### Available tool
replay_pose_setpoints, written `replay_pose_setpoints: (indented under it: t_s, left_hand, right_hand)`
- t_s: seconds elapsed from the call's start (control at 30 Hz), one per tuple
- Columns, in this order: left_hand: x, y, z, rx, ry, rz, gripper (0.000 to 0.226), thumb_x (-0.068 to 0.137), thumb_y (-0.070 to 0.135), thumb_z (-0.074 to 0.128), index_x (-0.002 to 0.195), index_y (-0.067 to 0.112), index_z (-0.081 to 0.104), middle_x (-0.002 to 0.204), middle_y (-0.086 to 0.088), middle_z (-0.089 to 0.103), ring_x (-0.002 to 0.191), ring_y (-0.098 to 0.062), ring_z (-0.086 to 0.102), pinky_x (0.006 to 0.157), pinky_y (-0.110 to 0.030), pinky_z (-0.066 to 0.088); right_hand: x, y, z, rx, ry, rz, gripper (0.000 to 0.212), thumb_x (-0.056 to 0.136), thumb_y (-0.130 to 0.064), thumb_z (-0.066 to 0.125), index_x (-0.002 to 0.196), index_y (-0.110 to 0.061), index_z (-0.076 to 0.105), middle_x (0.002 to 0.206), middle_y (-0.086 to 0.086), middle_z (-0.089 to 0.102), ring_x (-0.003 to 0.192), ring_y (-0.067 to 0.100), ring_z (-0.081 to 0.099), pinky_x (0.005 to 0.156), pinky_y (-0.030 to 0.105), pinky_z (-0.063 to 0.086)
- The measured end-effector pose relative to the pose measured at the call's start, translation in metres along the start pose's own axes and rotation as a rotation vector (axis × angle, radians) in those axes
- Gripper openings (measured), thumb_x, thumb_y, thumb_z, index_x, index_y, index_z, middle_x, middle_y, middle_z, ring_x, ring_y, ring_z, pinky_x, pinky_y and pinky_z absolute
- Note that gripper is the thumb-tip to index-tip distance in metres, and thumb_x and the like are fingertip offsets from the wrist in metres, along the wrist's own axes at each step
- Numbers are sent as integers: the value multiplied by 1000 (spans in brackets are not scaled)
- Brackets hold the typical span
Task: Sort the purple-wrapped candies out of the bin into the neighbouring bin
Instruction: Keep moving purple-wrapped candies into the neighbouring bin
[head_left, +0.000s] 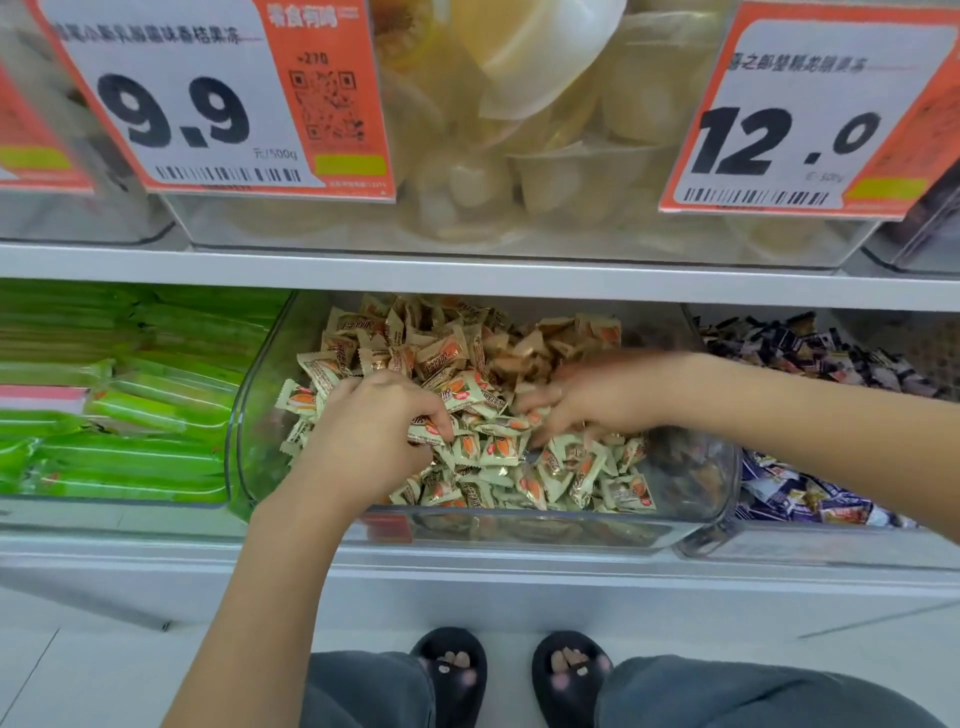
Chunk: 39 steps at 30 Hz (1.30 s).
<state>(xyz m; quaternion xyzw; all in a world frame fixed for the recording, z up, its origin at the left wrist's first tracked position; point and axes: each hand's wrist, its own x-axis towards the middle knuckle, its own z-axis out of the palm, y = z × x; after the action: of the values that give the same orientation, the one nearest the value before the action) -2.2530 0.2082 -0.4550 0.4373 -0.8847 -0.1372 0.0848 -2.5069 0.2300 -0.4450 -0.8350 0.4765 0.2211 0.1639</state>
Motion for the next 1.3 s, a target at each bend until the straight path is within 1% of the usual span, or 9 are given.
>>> replay_pose_setpoints:
  t_s: [0.2, 0.3, 0.4, 0.5, 0.6, 0.77, 1.0, 1.13, 1.3]
  left_hand:
    - [-1, -3, 0, -62, 11, 27, 21, 81, 27, 69, 96, 42, 65, 113, 13, 63, 120, -11, 47, 108, -38, 26]
    - [-1, -4, -3, -146, 11, 34, 23, 80, 30, 71, 101, 39, 67, 110, 13, 63, 114, -12, 52, 106, -42, 33]
    - [-2, -4, -4, -175, 11, 52, 27, 78, 33, 73, 104, 37, 67, 113, 12, 64, 113, -11, 53, 105, -43, 35]
    - [-3, -3, -3, -151, 6, 71, 31, 77, 36, 73, 107, 37, 66, 118, 13, 62, 118, -10, 51, 107, -43, 33]
    - [-2, -3, -3, -148, -8, 70, 33, 76, 36, 74, 108, 38, 65, 120, 12, 61, 120, -11, 49, 108, -43, 31]
    - [-2, -5, 0, -69, -34, 100, 35, 74, 44, 74, 107, 45, 63, 120, 18, 59, 121, -7, 44, 111, -41, 25]
    - [-2, -5, -3, -200, -15, 124, 34, 75, 43, 73, 108, 38, 66, 118, 17, 61, 117, -6, 50, 107, -39, 33]
    - [-14, -10, -18, -439, 118, 71, 24, 76, 44, 68, 100, 44, 66, 103, 32, 60, 104, 17, 50, 85, -5, 35]
    - [-36, -23, -35, -617, 393, -25, 20, 82, 16, 69, 87, 35, 71, 86, 21, 70, 82, 2, 64, 71, -10, 49]
  right_hand:
    - [-17, 29, -20, 301, 70, 108, 57, 88, -8, 62, 132, -43, 47, 141, -18, 39, 136, 18, 37, 114, 37, 28]
    - [-18, 14, -18, 490, 246, 27, 49, 86, -19, 68, 128, -38, 53, 137, -18, 44, 127, 0, 39, 110, 21, 27]
    - [-7, -14, -10, 249, 231, -152, 57, 81, -32, 71, 131, -41, 48, 142, -24, 38, 124, -10, 34, 103, 8, 22]
    - [2, -25, 5, -53, 29, -211, 61, 83, -31, 69, 137, -41, 44, 157, -17, 12, 131, 6, 36, 108, 32, 32]
    - [-2, -8, 8, -48, -53, -103, 47, 88, -17, 62, 131, -36, 53, 158, -17, 9, 113, 3, 55, 102, 33, 40]
    - [-12, 26, 3, -47, -101, 66, 53, 83, -13, 69, 132, -30, 55, 156, -16, 16, 143, 16, 21, 112, 29, 18]
    - [-29, 24, -11, 11, 22, 187, 45, 82, -41, 68, 124, -49, 55, 151, -25, 25, 142, 13, 17, 116, 35, 13]
    - [-23, -8, -23, 343, 330, 50, 37, 85, -39, 64, 121, -42, 56, 138, -19, 46, 123, -5, 39, 110, 22, 27]
    - [35, -79, -19, 188, 481, -287, 59, 89, -51, 55, 141, -48, 28, 158, -14, 9, 141, 0, 5, 115, 36, 13]
